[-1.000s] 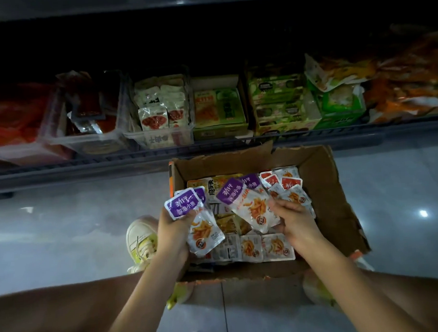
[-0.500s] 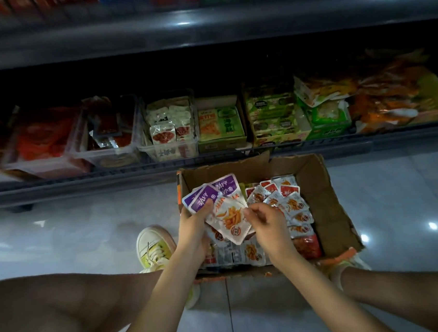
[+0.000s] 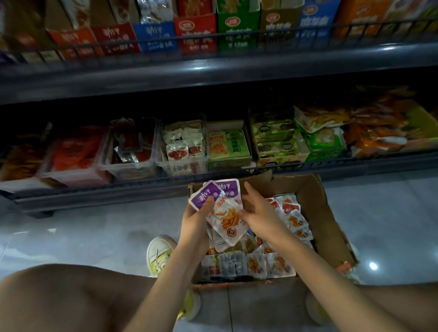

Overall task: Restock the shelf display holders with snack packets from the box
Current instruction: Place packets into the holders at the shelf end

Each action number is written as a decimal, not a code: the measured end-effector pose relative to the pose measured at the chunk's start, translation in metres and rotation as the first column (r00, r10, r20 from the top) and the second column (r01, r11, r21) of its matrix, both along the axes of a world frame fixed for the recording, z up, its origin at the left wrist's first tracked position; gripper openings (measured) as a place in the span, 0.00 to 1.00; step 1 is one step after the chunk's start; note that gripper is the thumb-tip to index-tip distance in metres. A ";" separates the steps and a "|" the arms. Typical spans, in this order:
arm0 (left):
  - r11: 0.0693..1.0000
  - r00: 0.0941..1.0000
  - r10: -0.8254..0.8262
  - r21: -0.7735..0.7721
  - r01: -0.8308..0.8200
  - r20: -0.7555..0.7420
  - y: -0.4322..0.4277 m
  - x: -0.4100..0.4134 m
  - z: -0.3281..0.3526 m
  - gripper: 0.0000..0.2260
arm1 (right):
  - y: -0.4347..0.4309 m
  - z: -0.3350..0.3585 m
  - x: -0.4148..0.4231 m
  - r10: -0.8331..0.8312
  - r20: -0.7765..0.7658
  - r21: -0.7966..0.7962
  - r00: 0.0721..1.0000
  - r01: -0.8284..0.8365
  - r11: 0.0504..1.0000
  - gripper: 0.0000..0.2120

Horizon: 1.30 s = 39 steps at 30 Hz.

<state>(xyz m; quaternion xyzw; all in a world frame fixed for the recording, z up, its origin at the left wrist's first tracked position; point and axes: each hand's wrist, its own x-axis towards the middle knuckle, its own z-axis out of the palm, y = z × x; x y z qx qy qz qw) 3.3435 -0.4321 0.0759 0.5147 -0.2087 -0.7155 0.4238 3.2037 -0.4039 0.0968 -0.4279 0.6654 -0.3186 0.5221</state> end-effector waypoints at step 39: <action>0.735 0.926 0.312 -0.671 -0.094 0.212 -0.266 0.265 0.287 0.09 | -0.305 0.261 0.289 0.150 0.373 -0.543 0.915 0.085 0.835 0.15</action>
